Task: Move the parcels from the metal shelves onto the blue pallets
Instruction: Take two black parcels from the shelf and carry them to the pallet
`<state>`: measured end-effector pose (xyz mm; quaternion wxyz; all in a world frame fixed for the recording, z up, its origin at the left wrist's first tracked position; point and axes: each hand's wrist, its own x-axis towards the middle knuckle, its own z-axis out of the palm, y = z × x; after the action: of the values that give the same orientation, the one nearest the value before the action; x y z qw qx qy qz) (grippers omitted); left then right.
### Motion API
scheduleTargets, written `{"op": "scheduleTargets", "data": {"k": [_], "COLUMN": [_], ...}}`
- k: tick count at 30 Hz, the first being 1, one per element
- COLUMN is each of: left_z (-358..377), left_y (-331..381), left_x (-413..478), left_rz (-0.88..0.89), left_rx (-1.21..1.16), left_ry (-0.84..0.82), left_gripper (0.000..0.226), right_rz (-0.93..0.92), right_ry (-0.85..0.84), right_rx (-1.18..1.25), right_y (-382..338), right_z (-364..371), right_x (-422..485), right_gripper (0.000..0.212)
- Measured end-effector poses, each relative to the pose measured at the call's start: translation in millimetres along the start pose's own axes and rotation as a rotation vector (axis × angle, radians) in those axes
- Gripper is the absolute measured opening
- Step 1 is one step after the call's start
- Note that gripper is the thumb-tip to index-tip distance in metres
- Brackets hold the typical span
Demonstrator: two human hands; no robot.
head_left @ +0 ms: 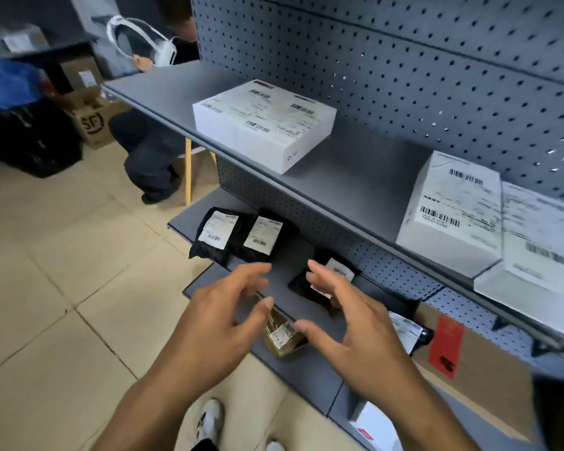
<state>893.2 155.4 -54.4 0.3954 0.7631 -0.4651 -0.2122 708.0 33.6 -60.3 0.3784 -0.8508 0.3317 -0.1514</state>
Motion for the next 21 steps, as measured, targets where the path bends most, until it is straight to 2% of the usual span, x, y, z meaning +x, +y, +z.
{"op": "scheduleTargets", "data": {"k": [8,16,21], "left_z": [-14,7,36], "left_y": [-14,-27,-39], "left_x": [65,109,119], "left_rz": [0.009,0.129,0.233], "left_rx": [-0.015,-0.015,-0.008], "left_ry": [-0.181,-0.379,-0.498], "left_gripper": [0.038,0.037,0.04], "right_rz": [0.14,0.331,0.429], "right_ry": [0.177,0.389,0.495], "right_rx": [-0.049,0.009,-0.038], "right_y": [-9,0,12], "right_z": [12,31,39], "right_x": [10,4,-6], "right_gripper": [0.07,0.07,0.07]}}
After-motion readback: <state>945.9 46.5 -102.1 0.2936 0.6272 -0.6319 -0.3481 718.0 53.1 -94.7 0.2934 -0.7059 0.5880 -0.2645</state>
